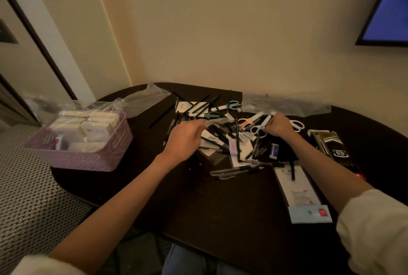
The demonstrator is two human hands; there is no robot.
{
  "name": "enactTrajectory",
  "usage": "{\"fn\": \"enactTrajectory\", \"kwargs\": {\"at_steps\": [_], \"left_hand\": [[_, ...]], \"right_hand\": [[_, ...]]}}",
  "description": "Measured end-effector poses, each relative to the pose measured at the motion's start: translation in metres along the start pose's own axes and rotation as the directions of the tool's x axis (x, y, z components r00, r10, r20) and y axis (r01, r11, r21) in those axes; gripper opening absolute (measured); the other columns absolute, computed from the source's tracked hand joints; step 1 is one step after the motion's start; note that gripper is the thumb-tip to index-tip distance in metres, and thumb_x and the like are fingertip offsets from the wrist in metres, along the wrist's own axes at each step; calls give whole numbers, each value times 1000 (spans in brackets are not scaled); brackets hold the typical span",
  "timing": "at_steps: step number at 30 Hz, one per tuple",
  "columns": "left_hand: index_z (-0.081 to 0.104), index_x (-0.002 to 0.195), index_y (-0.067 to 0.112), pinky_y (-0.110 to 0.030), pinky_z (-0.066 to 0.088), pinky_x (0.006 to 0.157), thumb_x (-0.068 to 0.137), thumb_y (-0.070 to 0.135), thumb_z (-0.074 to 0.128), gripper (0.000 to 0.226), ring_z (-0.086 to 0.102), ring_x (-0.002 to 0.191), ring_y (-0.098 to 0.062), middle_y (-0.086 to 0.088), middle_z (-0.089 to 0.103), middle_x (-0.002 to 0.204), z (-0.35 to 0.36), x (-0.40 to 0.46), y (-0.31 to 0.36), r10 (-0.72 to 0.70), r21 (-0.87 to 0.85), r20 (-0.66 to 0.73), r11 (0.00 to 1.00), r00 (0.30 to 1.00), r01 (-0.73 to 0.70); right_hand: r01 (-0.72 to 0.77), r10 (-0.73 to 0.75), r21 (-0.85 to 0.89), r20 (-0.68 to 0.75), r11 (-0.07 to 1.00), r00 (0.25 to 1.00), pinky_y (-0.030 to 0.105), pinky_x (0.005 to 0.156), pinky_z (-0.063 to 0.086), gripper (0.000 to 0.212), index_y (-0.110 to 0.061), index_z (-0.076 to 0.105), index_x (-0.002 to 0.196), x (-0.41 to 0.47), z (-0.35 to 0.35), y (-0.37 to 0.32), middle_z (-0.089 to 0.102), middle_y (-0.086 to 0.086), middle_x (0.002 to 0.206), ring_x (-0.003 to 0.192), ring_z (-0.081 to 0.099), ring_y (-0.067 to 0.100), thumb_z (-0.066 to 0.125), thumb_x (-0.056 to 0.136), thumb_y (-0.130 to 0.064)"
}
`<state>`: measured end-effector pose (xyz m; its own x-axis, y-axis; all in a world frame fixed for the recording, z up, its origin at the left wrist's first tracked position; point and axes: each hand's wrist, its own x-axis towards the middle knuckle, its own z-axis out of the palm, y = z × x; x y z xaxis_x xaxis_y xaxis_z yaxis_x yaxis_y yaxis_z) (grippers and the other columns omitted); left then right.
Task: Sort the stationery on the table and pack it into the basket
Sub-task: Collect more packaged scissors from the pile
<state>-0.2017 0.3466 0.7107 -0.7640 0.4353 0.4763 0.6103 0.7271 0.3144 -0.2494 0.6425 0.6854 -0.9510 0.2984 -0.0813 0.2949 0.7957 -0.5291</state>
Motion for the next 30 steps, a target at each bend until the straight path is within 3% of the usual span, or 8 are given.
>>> {"fn": "enactTrajectory", "kwargs": {"at_steps": [3, 9, 14, 16, 19, 22, 25, 30], "left_hand": [[65, 118, 12, -27, 45, 52, 99, 14, 49, 25, 58, 62, -14, -2, 67, 78, 4, 5, -2, -23, 9, 11, 1000, 1000, 23], [66, 115, 12, -24, 42, 52, 99, 14, 49, 23, 57, 62, -13, 0, 66, 76, 7, 9, -7, -36, 17, 33, 999, 999, 35], [66, 110, 10, -37, 51, 58, 99, 14, 48, 22, 60, 64, -15, -2, 66, 77, 2, 10, -9, -50, 27, 51, 998, 997, 49], [66, 109, 10, -33, 49, 56, 99, 14, 47, 21, 59, 63, -14, -2, 65, 76, -1, 9, -8, -51, 12, 54, 999, 997, 51], [66, 107, 10, -26, 42, 51, 99, 14, 47, 21, 57, 61, -13, -1, 63, 73, -6, 7, -5, -46, 5, 44, 999, 998, 46], [66, 108, 10, -22, 37, 50, 99, 15, 47, 22, 56, 61, -12, 0, 63, 74, -10, 3, -2, -37, 3, 33, 999, 999, 37], [67, 108, 11, -26, 44, 56, 100, 16, 46, 23, 57, 62, -13, 0, 64, 74, -12, -3, -1, -42, 0, 28, 999, 999, 42], [71, 109, 15, -16, 38, 53, 97, 16, 54, 21, 54, 56, -4, 5, 65, 69, -10, -21, 2, -16, -37, -22, 999, 1000, 15]], "right_hand": [[-18, 19, -14, 23, 1000, 1000, 34, 59, 47, 16, 1, 64, 75, 3, 0, -2, 56, 10, 64, 70, 61, 27, 72, 79, -12], [-12, 12, -5, 10, 1000, 1000, 28, 47, 33, 31, -13, 49, 60, 5, 6, -5, 50, 5, 59, 56, 48, 17, 67, 85, -13], [-51, 61, 102, -95, 994, 994, 29, 55, 39, 28, 2, 62, 63, -2, 2, -11, 54, 13, 58, 57, 55, 24, 71, 84, -15], [-10, 34, 145, -161, 989, 986, 27, 53, 40, 22, 10, 71, 75, -9, 3, -13, 57, 16, 57, 53, 54, 22, 69, 83, -10], [74, -27, 169, -266, 983, 963, 31, 60, 48, 16, 9, 71, 74, -23, 5, -17, 64, 22, 65, 54, 53, 19, 67, 83, -3], [130, -42, 212, -379, 969, 925, 32, 62, 47, 4, 0, 63, 80, -40, 6, -20, 59, 11, 71, 57, 51, 12, 64, 84, -2], [181, -8, 319, -475, 930, 880, 27, 62, 43, 8, -6, 56, 95, -60, 6, -22, 59, 4, 83, 73, 57, 15, 62, 90, -9], [201, 21, 626, -329, 754, 944, 33, 74, 53, 13, -15, 58, 99, -105, 8, -36, 62, 5, 96, 85, 60, 17, 50, 96, -4]]}}
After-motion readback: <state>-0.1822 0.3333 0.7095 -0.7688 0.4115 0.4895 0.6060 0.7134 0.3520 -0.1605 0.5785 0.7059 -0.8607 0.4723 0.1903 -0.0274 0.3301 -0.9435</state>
